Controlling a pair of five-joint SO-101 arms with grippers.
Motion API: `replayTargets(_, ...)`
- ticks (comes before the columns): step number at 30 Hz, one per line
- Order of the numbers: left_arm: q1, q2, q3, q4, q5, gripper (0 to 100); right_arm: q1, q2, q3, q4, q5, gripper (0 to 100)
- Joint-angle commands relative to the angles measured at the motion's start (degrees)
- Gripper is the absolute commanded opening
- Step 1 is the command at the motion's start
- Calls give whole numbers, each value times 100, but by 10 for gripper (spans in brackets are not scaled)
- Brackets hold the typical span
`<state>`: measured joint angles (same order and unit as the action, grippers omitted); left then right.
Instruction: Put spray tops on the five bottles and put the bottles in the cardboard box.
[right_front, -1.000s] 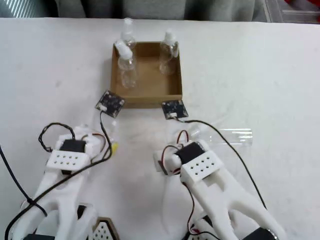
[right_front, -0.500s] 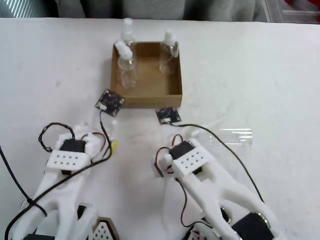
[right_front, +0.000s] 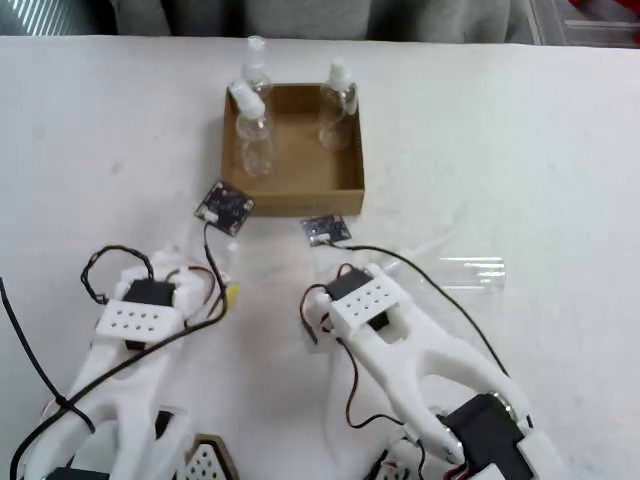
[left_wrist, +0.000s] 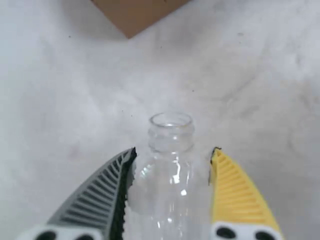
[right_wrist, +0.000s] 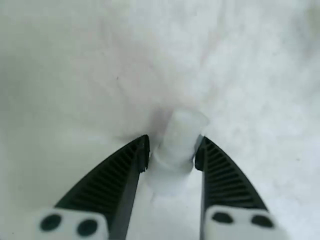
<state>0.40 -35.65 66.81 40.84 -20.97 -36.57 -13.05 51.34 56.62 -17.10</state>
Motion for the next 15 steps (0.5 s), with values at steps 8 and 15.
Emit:
replayTargets(8,75,-119,-35,-105,-62,110,418,-57,-413,321,774,15)
replayTargets(15,84,-119,-9,-114,-62,110,1684,-57,-580,567,2848,16)
